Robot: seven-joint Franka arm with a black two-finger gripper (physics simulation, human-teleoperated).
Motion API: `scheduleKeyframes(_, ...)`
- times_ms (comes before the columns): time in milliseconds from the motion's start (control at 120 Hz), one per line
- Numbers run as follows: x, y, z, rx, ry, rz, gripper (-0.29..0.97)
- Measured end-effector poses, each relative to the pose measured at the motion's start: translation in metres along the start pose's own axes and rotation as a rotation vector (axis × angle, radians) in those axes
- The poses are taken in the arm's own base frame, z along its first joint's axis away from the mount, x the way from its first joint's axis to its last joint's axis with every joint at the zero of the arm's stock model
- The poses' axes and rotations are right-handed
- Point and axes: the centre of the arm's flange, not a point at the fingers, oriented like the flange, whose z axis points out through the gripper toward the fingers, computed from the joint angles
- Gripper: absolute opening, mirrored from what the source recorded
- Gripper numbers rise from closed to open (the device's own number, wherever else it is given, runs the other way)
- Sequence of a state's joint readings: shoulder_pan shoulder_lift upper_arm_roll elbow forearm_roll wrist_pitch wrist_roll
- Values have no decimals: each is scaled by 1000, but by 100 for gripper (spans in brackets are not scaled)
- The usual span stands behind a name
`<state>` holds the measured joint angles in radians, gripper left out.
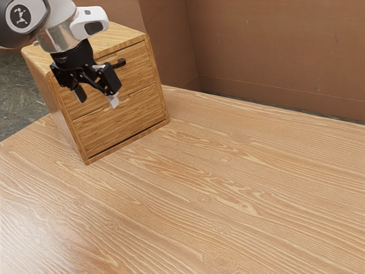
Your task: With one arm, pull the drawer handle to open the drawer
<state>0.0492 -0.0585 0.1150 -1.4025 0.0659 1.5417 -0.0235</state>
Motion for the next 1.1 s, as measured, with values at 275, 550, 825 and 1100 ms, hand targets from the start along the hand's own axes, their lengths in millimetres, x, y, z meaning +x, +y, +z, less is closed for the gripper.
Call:
scheduleKeyframes(275,0,-1,0,-22,0,-7,66)
scheduleKeyframes(550,-17,7,-94,-31,153,8,66)
scheduleKeyframes(825,-5,-12,-63,47,83,18,66)
scheduleKeyframes(1100,27,-28,-21,101,48,168,66)
